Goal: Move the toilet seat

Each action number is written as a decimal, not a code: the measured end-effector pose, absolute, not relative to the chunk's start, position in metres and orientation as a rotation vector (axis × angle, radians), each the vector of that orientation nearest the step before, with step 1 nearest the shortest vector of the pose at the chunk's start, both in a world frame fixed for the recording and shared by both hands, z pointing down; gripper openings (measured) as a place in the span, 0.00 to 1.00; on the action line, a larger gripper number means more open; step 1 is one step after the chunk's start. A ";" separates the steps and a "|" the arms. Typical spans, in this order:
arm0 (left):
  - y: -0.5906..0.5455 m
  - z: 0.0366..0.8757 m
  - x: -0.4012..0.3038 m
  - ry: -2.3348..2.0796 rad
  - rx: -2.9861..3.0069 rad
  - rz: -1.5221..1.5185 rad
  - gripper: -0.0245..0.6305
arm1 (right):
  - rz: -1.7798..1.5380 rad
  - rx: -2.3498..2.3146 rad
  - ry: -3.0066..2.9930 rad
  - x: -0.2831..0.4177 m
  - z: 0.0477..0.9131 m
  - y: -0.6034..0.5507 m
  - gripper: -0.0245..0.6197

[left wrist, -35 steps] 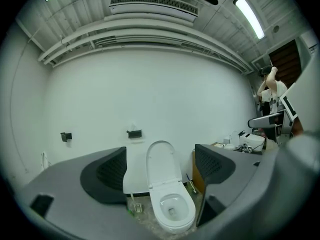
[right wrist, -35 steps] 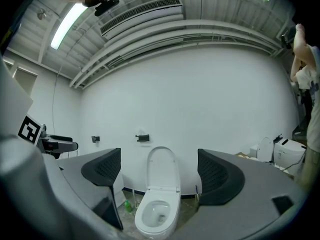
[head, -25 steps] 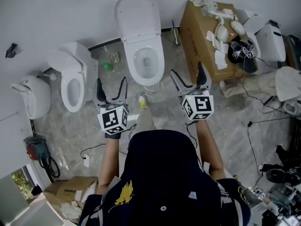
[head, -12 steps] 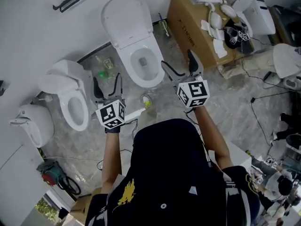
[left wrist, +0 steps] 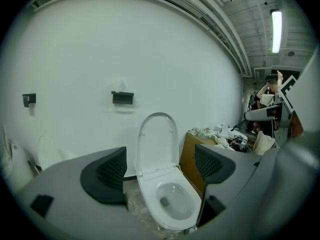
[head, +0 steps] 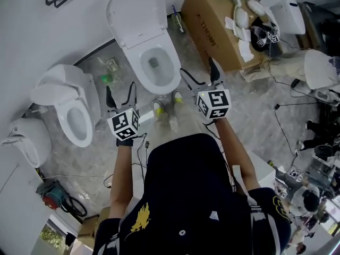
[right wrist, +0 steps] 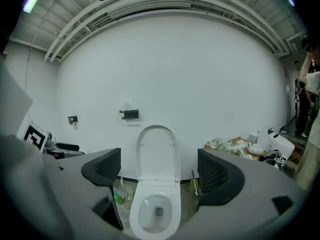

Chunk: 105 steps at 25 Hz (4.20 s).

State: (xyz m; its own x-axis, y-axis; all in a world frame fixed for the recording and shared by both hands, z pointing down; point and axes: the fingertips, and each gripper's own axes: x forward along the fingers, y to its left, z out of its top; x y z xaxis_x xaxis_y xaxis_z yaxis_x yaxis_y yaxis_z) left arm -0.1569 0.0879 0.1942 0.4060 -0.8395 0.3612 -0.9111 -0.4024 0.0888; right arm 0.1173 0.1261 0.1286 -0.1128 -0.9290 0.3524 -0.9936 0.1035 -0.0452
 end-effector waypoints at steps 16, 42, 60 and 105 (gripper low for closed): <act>0.055 0.356 -0.117 -1.395 2.245 0.613 0.68 | 0.628 1.821 -1.993 0.149 0.304 0.060 0.76; 0.117 0.716 -0.079 -1.036 1.630 0.746 0.68 | 1.122 1.541 -1.560 0.162 0.690 0.112 0.76; 0.099 0.769 -0.058 -1.169 1.525 0.729 0.70 | 1.252 1.458 -1.509 0.149 0.770 0.130 0.72; 0.103 0.696 -0.076 -1.275 1.260 0.872 0.48 | 1.545 1.507 -1.299 0.163 0.695 0.132 0.51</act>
